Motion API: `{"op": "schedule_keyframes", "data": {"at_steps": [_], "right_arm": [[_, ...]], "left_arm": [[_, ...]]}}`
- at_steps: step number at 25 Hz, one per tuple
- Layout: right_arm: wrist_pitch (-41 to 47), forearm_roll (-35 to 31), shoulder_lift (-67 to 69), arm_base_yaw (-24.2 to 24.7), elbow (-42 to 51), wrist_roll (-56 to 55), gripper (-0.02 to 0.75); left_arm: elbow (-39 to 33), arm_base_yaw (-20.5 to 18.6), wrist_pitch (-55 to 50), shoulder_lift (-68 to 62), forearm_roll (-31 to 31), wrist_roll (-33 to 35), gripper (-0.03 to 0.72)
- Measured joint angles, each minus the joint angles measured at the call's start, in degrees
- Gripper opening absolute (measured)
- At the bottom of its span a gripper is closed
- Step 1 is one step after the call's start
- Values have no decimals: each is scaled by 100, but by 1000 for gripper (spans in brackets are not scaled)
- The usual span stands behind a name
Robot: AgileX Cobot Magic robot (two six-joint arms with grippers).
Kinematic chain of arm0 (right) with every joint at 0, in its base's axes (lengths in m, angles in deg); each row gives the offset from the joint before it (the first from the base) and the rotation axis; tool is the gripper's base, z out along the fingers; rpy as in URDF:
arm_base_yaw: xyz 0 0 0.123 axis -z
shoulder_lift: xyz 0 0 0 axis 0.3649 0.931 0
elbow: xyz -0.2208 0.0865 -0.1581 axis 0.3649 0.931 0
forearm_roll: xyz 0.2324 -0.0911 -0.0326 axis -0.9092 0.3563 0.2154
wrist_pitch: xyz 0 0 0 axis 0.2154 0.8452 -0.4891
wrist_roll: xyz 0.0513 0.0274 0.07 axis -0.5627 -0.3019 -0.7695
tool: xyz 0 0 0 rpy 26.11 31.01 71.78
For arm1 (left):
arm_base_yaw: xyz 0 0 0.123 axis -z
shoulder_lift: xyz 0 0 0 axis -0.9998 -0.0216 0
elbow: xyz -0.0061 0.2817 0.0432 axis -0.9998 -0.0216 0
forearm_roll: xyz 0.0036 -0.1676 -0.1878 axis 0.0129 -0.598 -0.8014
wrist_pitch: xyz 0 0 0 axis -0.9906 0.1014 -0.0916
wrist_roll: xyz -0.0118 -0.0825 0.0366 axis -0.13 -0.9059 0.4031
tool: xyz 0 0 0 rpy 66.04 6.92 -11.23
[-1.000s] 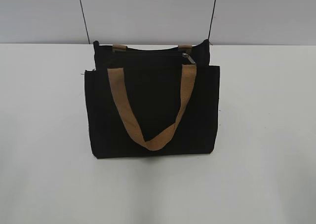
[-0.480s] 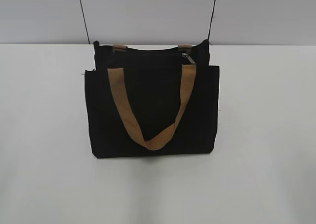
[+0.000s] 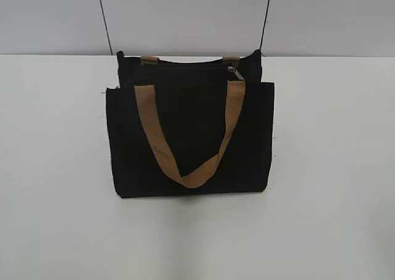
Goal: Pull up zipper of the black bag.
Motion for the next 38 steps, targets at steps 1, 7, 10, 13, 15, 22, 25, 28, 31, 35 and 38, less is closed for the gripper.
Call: {"op": "schedule_keyframes", "data": {"at_steps": [1, 7, 10, 13, 15, 22, 25, 28, 31, 35, 38], "right_arm": [[0, 0, -19, 11, 6, 0, 577], [0, 0, -24, 11, 2, 0, 577], [0, 0, -24, 11, 2, 0, 577], [0, 0, -24, 11, 2, 0, 577], [0, 0, -24, 11, 2, 0, 576], [0, -48, -24, 11, 2, -4, 576], [0, -55, -24, 11, 2, -4, 576], [0, -31, -24, 11, 2, -39, 576], [0, -31, -24, 11, 2, -62, 576], [0, -14, -24, 11, 2, -70, 576], [0, -4, -24, 11, 2, -70, 576]], "left_arm": [[0, -15, 0, 38, 0, 0, 543], [-11, -33, 0, 44, 5, 0, 543], [-11, -33, 0, 44, 5, 0, 543], [-11, -33, 0, 44, 5, 0, 543], [-11, -33, 0, 46, 10, 0, 543], [-11, -33, 0, 46, -10, 43, 543], [-11, -33, 0, 46, -291, 466, 543], [-11, -33, 0, 46, -538, 801, 543], [-11, -33, 0, 46, -597, 858, 543], [-11, -33, 0, 46, -631, 876, 543], [-11, -33, 0, 46, -638, 876, 543]]}}
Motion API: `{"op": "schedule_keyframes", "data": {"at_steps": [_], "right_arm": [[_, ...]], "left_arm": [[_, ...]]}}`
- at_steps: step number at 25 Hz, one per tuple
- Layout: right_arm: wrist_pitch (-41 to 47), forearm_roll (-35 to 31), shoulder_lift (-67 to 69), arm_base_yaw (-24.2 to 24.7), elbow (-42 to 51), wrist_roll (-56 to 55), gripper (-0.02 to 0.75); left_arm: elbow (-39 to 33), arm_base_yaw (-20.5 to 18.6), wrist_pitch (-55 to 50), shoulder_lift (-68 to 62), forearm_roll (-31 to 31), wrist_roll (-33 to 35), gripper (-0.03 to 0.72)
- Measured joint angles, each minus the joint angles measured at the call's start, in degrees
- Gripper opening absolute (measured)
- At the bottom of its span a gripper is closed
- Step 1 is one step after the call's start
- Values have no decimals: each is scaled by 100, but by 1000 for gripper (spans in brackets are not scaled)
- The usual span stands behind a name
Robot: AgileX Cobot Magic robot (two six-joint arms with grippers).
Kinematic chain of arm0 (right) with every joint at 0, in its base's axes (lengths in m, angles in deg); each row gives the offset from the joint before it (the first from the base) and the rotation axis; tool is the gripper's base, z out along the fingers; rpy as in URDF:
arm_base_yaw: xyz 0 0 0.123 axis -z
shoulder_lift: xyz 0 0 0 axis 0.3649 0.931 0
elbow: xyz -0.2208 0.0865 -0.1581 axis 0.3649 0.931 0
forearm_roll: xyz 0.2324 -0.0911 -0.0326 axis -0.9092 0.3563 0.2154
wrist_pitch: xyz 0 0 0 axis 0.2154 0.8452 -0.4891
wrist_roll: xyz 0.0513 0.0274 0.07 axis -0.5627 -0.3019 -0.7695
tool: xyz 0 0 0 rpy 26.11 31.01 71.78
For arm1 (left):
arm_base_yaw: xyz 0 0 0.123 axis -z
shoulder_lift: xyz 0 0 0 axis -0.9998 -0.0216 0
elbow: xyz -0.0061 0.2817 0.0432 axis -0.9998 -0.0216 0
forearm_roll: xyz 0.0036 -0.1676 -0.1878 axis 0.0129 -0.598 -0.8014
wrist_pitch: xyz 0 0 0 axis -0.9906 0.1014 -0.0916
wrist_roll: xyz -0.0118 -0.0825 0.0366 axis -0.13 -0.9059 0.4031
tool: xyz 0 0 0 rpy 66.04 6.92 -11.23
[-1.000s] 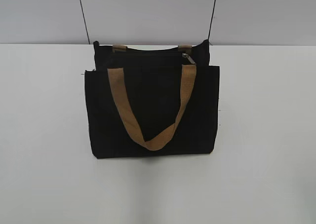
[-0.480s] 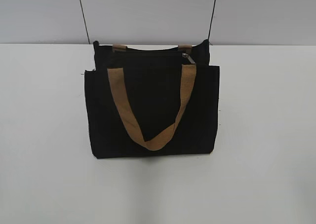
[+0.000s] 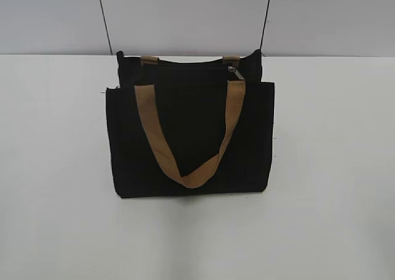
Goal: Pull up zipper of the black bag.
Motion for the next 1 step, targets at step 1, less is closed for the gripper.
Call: {"op": "schedule_keyframes", "data": {"at_steps": [1], "right_arm": [[0, 0, 0, 0, 0, 0, 576]], "left_arm": [[0, 0, 0, 0, -5, 0, 543]]}}
